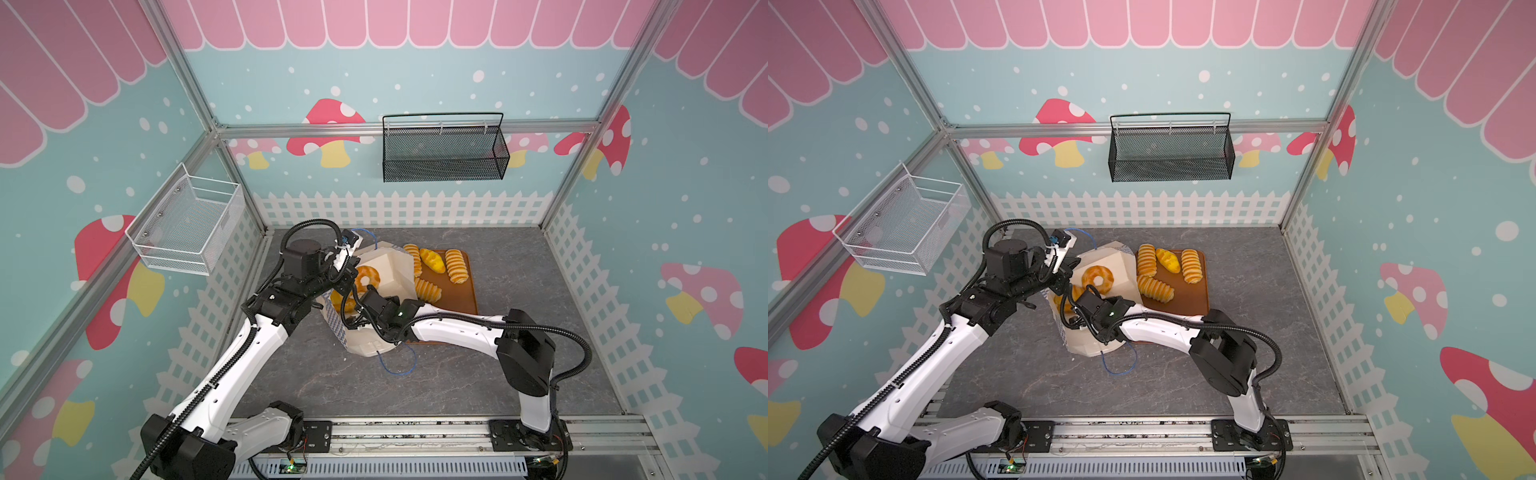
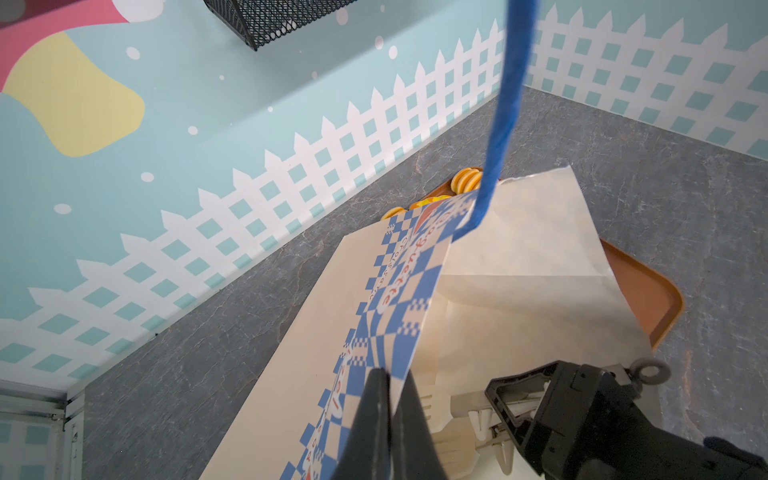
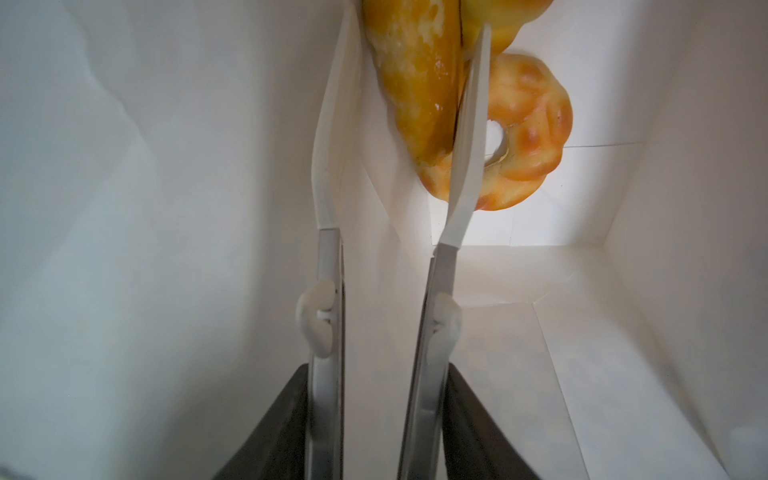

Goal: Take the fake bread out of the paper bag
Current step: 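Push the tongs deeper and close them on the long yellow bread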

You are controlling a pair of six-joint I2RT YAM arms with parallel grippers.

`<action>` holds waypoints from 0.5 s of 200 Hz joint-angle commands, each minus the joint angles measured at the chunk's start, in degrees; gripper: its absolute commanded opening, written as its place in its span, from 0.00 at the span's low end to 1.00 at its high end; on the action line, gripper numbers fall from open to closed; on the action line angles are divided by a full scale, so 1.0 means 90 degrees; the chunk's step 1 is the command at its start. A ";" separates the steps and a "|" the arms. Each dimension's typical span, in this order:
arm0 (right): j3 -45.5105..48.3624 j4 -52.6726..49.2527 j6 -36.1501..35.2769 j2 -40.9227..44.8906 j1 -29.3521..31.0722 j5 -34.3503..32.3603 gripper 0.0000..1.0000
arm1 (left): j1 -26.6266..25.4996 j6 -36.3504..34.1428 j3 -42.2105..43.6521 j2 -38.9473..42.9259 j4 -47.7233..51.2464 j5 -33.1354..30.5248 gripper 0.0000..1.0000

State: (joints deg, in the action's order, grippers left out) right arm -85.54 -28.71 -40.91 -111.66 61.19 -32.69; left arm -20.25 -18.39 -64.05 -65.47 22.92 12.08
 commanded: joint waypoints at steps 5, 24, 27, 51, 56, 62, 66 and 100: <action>-0.0440 0.0040 -0.0103 -0.0282 0.0099 -0.0345 0.43 | -0.0084 0.0057 -0.0117 -0.0001 -0.0026 0.0494 0.00; -0.0561 0.0028 -0.0094 -0.0310 0.0101 -0.0445 0.36 | -0.0086 0.0056 -0.0109 -0.0001 -0.0031 0.0497 0.00; -0.0577 0.0026 -0.0086 -0.0307 0.0099 -0.0449 0.35 | -0.0084 0.0054 -0.0100 0.0007 -0.0022 0.0490 0.00; -0.0584 -0.0002 -0.0055 -0.0177 0.0114 -0.0527 0.26 | -0.0085 0.0027 -0.0056 0.0053 -0.0027 0.0384 0.00; -0.0576 -0.0003 -0.0040 -0.0128 0.0121 -0.0535 0.25 | -0.0088 0.0026 -0.0043 0.0058 -0.0018 0.0346 0.00; -0.0548 -0.0004 -0.0035 -0.0064 0.0137 -0.0543 0.23 | -0.0085 0.0039 -0.0032 0.0075 -0.0021 0.0300 0.00; -0.0529 -0.0008 -0.0025 -0.0009 0.0136 -0.0560 0.22 | -0.0083 0.0039 -0.0039 0.0084 -0.0024 0.0262 0.00; -0.0319 -0.0002 -0.0020 0.0450 0.0261 -0.0693 0.15 | -0.0085 0.0156 -0.0036 0.0154 -0.0026 -0.0199 0.00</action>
State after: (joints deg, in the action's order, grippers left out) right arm -88.25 -30.28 -41.50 -112.92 61.84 -36.69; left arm -19.90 -18.13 -64.05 -65.10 22.63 10.94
